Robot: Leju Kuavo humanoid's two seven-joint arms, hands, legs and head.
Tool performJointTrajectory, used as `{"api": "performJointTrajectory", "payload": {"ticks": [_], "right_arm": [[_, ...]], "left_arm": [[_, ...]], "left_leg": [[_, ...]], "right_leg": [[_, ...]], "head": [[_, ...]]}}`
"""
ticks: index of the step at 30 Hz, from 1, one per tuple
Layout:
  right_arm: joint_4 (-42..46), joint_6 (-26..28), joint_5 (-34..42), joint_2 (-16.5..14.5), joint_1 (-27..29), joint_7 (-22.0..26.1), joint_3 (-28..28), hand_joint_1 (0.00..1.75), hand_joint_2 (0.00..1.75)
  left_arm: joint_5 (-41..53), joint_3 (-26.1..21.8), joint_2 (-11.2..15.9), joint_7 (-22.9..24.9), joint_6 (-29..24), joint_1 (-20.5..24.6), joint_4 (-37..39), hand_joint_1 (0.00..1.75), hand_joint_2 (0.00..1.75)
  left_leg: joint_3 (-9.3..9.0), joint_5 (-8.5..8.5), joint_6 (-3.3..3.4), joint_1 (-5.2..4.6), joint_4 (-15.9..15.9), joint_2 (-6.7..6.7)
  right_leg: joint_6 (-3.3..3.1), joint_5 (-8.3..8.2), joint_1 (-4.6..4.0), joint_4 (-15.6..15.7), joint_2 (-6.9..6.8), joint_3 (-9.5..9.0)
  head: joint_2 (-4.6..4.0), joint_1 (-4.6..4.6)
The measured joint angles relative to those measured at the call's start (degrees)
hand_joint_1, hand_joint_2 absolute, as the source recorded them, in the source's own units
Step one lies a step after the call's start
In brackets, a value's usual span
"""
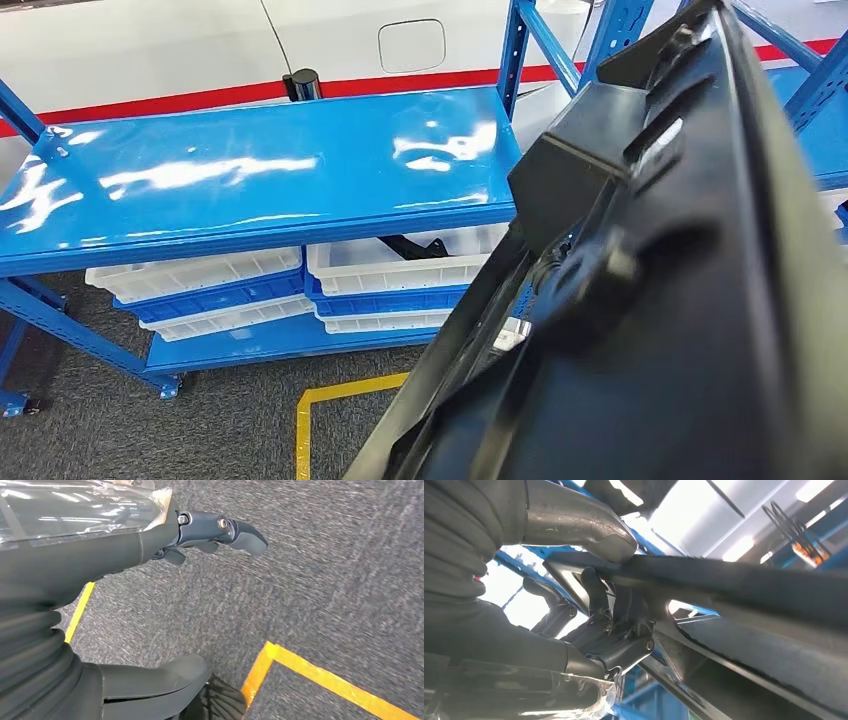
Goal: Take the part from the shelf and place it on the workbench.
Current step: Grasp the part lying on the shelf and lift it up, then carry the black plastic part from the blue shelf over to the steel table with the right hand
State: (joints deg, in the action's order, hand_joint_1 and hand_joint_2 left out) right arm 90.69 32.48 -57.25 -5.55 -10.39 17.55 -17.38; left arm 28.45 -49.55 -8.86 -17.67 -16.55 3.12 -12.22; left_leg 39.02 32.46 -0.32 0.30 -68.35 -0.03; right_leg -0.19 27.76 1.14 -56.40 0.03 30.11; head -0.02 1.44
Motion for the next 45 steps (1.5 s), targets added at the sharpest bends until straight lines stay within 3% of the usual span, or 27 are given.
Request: {"api": "performJointTrajectory", "payload": {"ticks": [1, 2, 3, 5, 7, 8, 11, 13, 14, 16, 17, 18, 21, 23, 26, 28, 29, 31, 33, 34, 35, 36, 38, 40, 43, 45], "right_arm": [[-0.77, -0.26, 0.12, 0.0, -0.24, -0.05, -0.02, 1.75, 1.75], [-1.57, -0.56, 0.23, 0.01, -0.53, -0.11, -0.04, 1.75, 1.75], [-2.5, -1.02, 0.37, 0.01, -1.01, -0.27, -0.05, 1.75, 1.75], [-5.35, -2.1, 0.52, -0.01, -2.77, -0.97, -0.04, 1.75, 1.75], [-9.35, -2.67, 0.32, -0.12, -5.32, -1.85, 0.08, 1.75, 1.75], [-11.42, -2.7, 0.17, -0.2, -6.56, -2.13, 0.16, 1.75, 1.75], [-16.12, -2.48, 0.0, -0.31, -9.1, -2.36, 0.51, 1.75, 1.75], [-18.09, -2.25, 0.06, -0.26, -9.88, -2.56, 1.03, 1.75, 1.75], [-18.87, -2.15, 0.13, -0.2, -10.06, -2.72, 1.4, 1.75, 1.75], [-20.17, -2.02, 0.35, 0.03, -10.16, -2.99, 2.21, 1.75, 1.75], [-20.7, -2.0, 0.48, 0.15, -10.13, -3.08, 2.63, 1.75, 1.75], [-21.07, -1.97, 0.62, 0.23, -10.11, -3.1, 2.98, 1.75, 1.75], [-21.42, -1.75, 1.04, 0.32, -10.07, -2.91, 3.94, 1.75, 1.75], [-21.4, -1.65, 1.15, 0.33, -10.06, -2.8, 4.2, 1.75, 1.75], [-21.35, -1.6, 1.18, 0.33, -10.03, -2.66, 4.36, 1.75, 1.75], [-20.88, -1.43, 1.45, 0.38, -9.47, -2.23, 4.91, 1.75, 1.75], [-20.2, -1.36, 1.72, 0.42, -8.85, -1.82, 5.37, 1.75, 1.75], [-18.11, -1.45, 2.57, 0.42, -7.34, -0.97, 6.19, 1.75, 1.75], [-16.4, -1.75, 3.16, 0.33, -6.21, -0.46, 6.59, 1.75, 1.75], [-16.0, -1.86, 3.22, 0.33, -5.85, -0.37, 6.71, 1.75, 1.75], [-15.69, -1.93, 3.25, 0.33, -5.52, -0.29, 6.83, 1.75, 1.75], [-15.43, -1.96, 3.26, 0.33, -5.28, -0.25, 6.95, 1.75, 1.75], [-14.88, -1.97, 3.27, 0.32, -5.07, -0.18, 7.17, 1.75, 1.75], [-14.38, -2.05, 3.52, 0.3, -5.03, -0.05, 7.34, 1.75, 1.75], [-13.52, -3.17, 5.73, 0.26, -4.63, 0.92, 7.57, 1.75, 1.75], [-12.69, -4.81, 8.57, 0.26, -4.1, 2.06, 7.91, 1.75, 1.75]], "left_arm": [[0.11, -0.06, 0.02, -0.05, 0.1, -0.04, 0.0, 0.0, 1.75], [0.22, -0.1, 0.04, -0.15, 0.25, -0.1, 0.0, 0.0, 1.75], [0.34, -0.15, 0.05, -0.31, 0.44, -0.16, 0.0, 0.0, 1.75], [0.8, -0.22, 0.14, -0.68, 1.03, -0.15, 0.0, 0.0, 1.75], [1.53, -0.24, 0.3, -0.98, 1.79, 0.02, 0.0, 0.0, 1.75], [1.85, -0.23, 0.39, -1.08, 2.13, 0.09, 0.0, 0.0, 1.75], [2.45, -0.23, 0.64, -1.31, 2.84, 0.13, -0.01, 0.0, 1.75], [2.92, -0.24, 0.85, -1.72, 3.43, 0.19, -0.02, 0.0, 1.75], [3.15, -0.24, 0.98, -1.93, 3.77, 0.23, -0.03, 0.0, 1.75], [3.54, -0.24, 1.26, -2.21, 4.37, 0.24, -0.04, 0.0, 1.75], [3.72, -0.24, 1.33, -2.31, 4.57, 0.23, -0.04, 0.0, 1.75], [3.91, -0.23, 1.39, -2.38, 4.71, 0.23, -0.04, 0.0, 1.75], [4.52, -0.2, 1.52, -2.55, 4.91, 0.26, -0.04, 0.0, 1.75], [4.64, -0.2, 1.54, -2.57, 4.96, 0.28, -0.04, 0.0, 1.75], [4.69, -0.2, 1.55, -2.57, 4.98, 0.28, -0.04, 0.0, 1.75], [5.0, -0.19, 1.62, -2.58, 5.07, 0.31, -0.04, 0.0, 1.75], [5.19, -0.19, 1.73, -2.6, 5.1, 0.33, -0.04, 0.0, 1.75], [5.44, -0.19, 1.99, -2.67, 5.14, 0.4, -0.04, 0.0, 1.75], [5.5, -0.2, 2.16, -2.72, 5.14, 0.46, -0.04, 0.0, 1.75], [5.5, -0.2, 2.21, -2.72, 5.14, 0.45, -0.04, 0.0, 1.75], [5.5, -0.21, 2.23, -2.72, 5.14, 0.46, -0.04, 0.0, 1.75], [5.5, -0.21, 2.28, -2.72, 5.14, 0.49, -0.05, 0.0, 1.75], [5.5, -0.22, 2.38, -2.72, 5.16, 0.64, -0.05, 0.0, 1.75], [5.51, -0.21, 2.45, -2.75, 5.2, 0.78, -0.06, 0.0, 1.75], [5.52, -0.22, 2.48, -2.93, 5.25, 0.84, -0.05, 0.0, 1.75], [5.52, -0.25, 2.49, -3.09, 5.27, 0.88, -0.06, 0.0, 1.75]], "left_leg": [[0.93, 1.44, -0.26, 0.14, -3.12, 0.0], [1.1, 1.8, -0.43, 0.26, -4.71, 0.0], [0.18, 1.04, -0.5, 0.37, -4.14, 0.01], [-4.56, -2.03, -0.37, 0.57, 2.81, 0.02], [-8.84, -3.88, 0.07, 0.41, 9.78, -0.11], [-9.65, -4.03, 0.35, 0.22, 11.36, -0.17], [-9.16, -4.76, 1.62, -0.08, 12.01, -0.1], [-8.51, -5.66, 2.74, 0.08, 12.47, 0.07], [-8.07, -6.03, 3.1, 0.05, 12.49, 0.13], [-7.05, -6.66, 3.46, -0.16, 12.4, 0.15], [-6.6, -6.94, 3.52, -0.3, 12.34, 0.16], [-6.25, -7.17, 3.53, -0.43, 12.27, 0.15], [-5.79, -7.56, 3.44, -0.75, 12.07, 0.14], [-5.76, -7.61, 3.4, -0.81, 12.01, 0.14], [-5.69, -7.66, 3.31, -0.92, 11.97, 0.15], [-5.51, -7.99, 2.88, -1.1, 11.89, 0.17], [-5.18, -7.71, 2.42, -1.15, 11.47, 0.12], [-2.92, -4.04, 1.23, -0.75, 6.19, -0.04], [0.26, 0.79, 0.19, -0.11, -2.38, -0.15], [0.94, 1.55, -0.12, 0.18, -4.78, -0.14], [0.6, 1.15, -0.39, 0.49, -5.06, -0.12], [-0.95, -0.26, -0.61, 0.8, -2.87, -0.1], [-5.75, -3.38, -1.07, 1.28, 4.87, -0.15], [-8.45, -4.55, -1.03, 1.26, 9.97, -0.36], [-7.79, -4.82, 0.3, 0.9, 10.77, -0.42], [-7.15, -5.59, 1.63, 0.89, 11.0, -0.25]], "right_leg": [[0.08, -0.33, -0.02, -0.03, -0.04, 0.47], [0.16, -0.64, -0.04, -0.07, -0.07, 0.87], [0.31, -0.89, -0.03, -0.09, -0.08, 1.19], [0.69, -1.3, 0.02, -0.13, -0.04, 1.56], [1.35, -1.73, -0.18, -0.16, -0.02, 1.86], [1.71, -1.97, -0.28, -0.18, -0.02, 1.98], [2.8, -2.33, -0.35, -0.35, -0.06, 2.58], [2.75, -0.21, -0.41, -3.39, -0.05, 4.28], [2.47, 1.82, -0.38, -6.89, -0.05, 5.82], [2.24, 5.43, -0.39, -14.83, -0.04, 8.73], [2.4, 6.16, -0.4, -16.93, -0.04, 9.21], [2.71, 5.89, -0.41, -16.54, -0.04, 8.47], [3.34, 2.41, -0.56, -5.7, -0.06, 1.47], [3.31, 1.41, -0.64, -1.79, -0.07, -0.92], [3.01, 1.58, -0.78, -0.45, -0.09, -1.69], [2.57, 1.41, -1.15, 0.69, -0.1, -2.27], [2.13, 1.03, -0.94, 0.98, -0.09, -2.22], [1.01, 0.07, -0.27, 1.17, -0.12, -1.45], [0.32, -0.7, 0.11, 1.26, -0.22, -0.62], [0.36, -0.91, 0.13, 1.19, -0.23, -0.3], [0.48, -1.08, 0.2, 1.1, -0.22, -0.03], [0.58, -1.19, 0.32, 0.91, -0.2, 0.2], [0.9, -1.24, 0.47, 0.32, -0.15, 0.75], [1.6, -1.42, 0.28, -0.23, -0.09, 1.43], [2.91, -1.98, 0.18, -0.44, -0.05, 2.31], [3.05, -0.5, 0.35, -2.52, -0.06, 3.69]], "head": [[0.0, -0.01], [0.0, -0.01], [0.0, -0.01], [0.0, -0.02], [0.0, 0.03], [0.0, 0.03], [0.0, 0.04], [0.01, 0.16], [0.01, 0.21], [0.01, 0.28], [0.0, 0.29], [0.0, 0.3], [0.0, 0.28], [0.0, 0.28], [0.0, 0.28], [0.0, 0.25], [0.0, 0.23], [0.0, 0.13], [0.0, 0.03], [0.0, 0.03], [0.0, 0.02], [0.0, 0.02], [0.0, 0.0], [0.0, 0.01], [0.0, 0.04], [0.0, 0.08]]}}
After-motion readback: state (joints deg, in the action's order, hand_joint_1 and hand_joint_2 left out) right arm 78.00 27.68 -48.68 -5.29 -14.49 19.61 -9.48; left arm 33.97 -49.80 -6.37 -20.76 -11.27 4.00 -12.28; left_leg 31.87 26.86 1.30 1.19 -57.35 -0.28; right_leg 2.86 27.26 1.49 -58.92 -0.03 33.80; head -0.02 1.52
